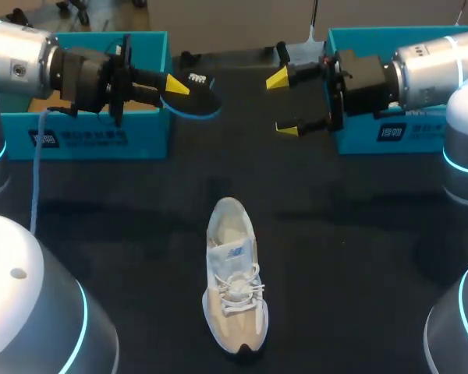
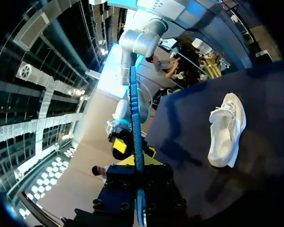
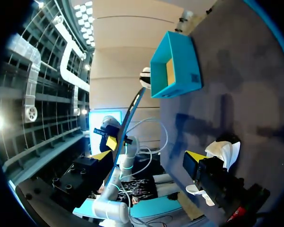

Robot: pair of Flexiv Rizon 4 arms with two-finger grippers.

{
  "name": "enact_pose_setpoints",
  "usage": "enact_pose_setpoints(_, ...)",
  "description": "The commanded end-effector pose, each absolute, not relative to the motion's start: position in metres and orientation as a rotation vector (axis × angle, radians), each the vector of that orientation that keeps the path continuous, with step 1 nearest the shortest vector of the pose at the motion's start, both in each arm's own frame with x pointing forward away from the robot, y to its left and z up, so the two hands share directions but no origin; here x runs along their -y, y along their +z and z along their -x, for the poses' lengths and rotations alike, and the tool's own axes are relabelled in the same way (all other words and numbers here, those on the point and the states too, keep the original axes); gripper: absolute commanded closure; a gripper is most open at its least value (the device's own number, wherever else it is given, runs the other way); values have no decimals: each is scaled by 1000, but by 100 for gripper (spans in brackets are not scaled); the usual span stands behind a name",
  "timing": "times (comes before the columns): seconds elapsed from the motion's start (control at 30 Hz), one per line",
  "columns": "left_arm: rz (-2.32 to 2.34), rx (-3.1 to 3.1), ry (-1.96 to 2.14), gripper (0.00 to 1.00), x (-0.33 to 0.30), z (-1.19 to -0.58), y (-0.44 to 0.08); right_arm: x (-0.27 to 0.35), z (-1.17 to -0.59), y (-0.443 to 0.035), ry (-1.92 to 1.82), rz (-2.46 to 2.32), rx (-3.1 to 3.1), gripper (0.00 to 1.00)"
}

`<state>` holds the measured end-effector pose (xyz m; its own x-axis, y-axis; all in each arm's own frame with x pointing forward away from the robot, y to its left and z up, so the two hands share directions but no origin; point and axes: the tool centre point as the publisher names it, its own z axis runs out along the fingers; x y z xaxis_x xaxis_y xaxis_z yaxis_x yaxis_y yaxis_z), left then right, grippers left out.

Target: Take the shoe out of the shoebox, open the shoe tongue, remove and reinsert the insole, then place the shoe into the shoebox

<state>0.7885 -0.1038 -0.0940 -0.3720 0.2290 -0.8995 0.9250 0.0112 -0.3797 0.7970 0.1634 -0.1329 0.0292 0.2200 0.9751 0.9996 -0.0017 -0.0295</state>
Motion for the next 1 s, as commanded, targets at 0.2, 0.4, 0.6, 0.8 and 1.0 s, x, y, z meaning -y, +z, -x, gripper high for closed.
enact_pose_setpoints(0.2,-1204,-1633,-1315,100,103,-779,-93,-165,-796,-133,-1073,1387,1349,0)
enact_pose_setpoints(0.4,-1224,-1565,-1254,100,104,-781,-103,-165,-796,-133,-1073,1387,1349,0)
enact_pose_setpoints(0.6,-1222,-1468,-1181,100,105,-782,-111,-165,-796,-133,-1073,1387,1349,0)
enact_pose_setpoints(0.8,-1229,-1370,-1134,100,110,-777,-113,-165,-796,-133,-1073,1387,1349,0)
enact_pose_setpoints(1.0,-1222,-1337,-1110,100,114,-780,-118,-177,-791,-134,-1079,1382,1346,0)
